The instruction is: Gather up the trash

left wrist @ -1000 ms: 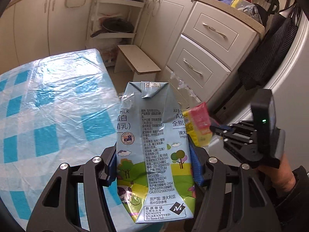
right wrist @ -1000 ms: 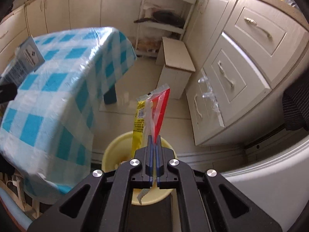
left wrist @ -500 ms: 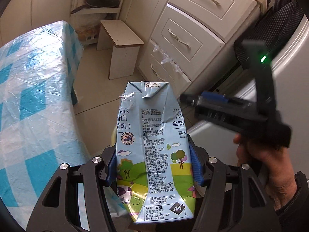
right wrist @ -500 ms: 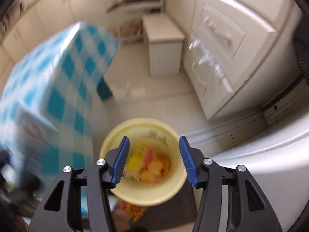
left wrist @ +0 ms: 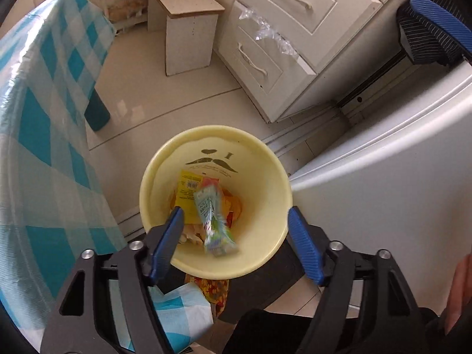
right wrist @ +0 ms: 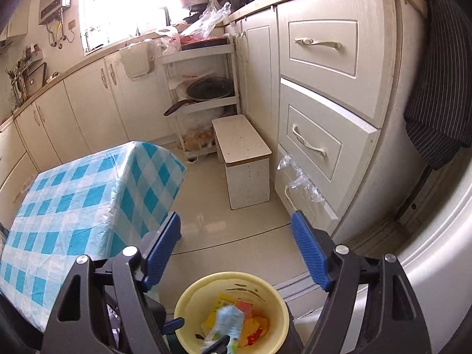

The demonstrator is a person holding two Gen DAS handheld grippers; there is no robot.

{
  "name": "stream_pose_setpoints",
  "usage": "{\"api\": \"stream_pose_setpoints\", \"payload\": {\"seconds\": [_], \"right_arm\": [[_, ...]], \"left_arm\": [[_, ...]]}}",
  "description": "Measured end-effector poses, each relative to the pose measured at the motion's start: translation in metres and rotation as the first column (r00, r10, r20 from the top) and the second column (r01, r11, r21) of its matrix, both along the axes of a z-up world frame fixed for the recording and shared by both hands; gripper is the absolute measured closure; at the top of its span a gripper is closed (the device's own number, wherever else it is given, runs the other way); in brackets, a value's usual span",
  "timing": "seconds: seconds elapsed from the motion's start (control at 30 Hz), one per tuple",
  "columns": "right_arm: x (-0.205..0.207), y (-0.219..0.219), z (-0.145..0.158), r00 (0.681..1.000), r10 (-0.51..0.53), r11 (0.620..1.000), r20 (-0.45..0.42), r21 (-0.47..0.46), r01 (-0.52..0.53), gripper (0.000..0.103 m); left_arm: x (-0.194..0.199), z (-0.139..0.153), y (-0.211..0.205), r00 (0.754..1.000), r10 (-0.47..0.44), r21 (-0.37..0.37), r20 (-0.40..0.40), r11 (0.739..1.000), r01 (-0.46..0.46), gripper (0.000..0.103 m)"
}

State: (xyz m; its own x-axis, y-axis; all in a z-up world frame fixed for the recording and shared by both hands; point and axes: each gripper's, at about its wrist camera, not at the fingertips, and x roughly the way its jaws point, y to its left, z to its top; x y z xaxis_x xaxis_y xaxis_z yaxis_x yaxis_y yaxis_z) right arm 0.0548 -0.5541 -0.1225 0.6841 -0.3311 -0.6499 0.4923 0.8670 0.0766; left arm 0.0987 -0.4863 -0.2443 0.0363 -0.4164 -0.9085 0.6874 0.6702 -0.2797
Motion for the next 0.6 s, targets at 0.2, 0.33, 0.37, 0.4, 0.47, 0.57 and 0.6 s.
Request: {"api": "stream_pose_setpoints", "payload": {"seconds": [0.2, 0.33, 0.37, 0.4, 0.47, 0.57, 0.6], "right_arm": [[-0.010, 0.007, 0.013, 0.998, -0.029, 0.998, 0.061, -0.055, 0.032, 0.019], [-0.022, 0.027, 0.031, 0.994, -0.026, 0.993, 0.110, -0.115, 0.039, 0.012], [-0.027, 0.037, 0.037, 0.991, -0.017, 0.990, 0.129, -0.134, 0.034, 0.010], [-0.031, 0.043, 0.041, 0.989, -0.012, 0.988, 0.145, -0.148, 0.034, 0.008], [-0.040, 0.062, 0.047, 0.985, 0.000, 0.987, 0.175, -0.158, 0.028, 0.007], [-0.054, 0.093, 0.051, 0.981, 0.006, 0.988, 0.194, -0.152, 0.024, 0.007], [-0.057, 0.103, 0.052, 0.981, 0.011, 0.989, 0.192, -0.149, 0.018, 0.007]], "left_arm": [[-0.006, 0.039, 0.037, 0.993, 0.011, 0.001, 0.119, 1.000, -0.011, 0.023], [-0.012, 0.075, 0.081, 0.975, 0.032, -0.005, 0.221, 0.999, -0.032, 0.018], [-0.014, 0.084, 0.090, 0.970, 0.037, -0.009, 0.240, 0.999, -0.036, 0.016], [-0.017, 0.094, 0.104, 0.963, 0.044, -0.015, 0.265, 0.999, -0.041, 0.015], [-0.023, 0.112, 0.129, 0.947, 0.055, -0.023, 0.317, 0.998, -0.051, 0.012], [-0.028, 0.136, 0.163, 0.927, 0.069, -0.033, 0.369, 0.998, -0.061, 0.010], [-0.030, 0.145, 0.176, 0.921, 0.080, -0.041, 0.381, 0.997, -0.070, 0.010]]}}
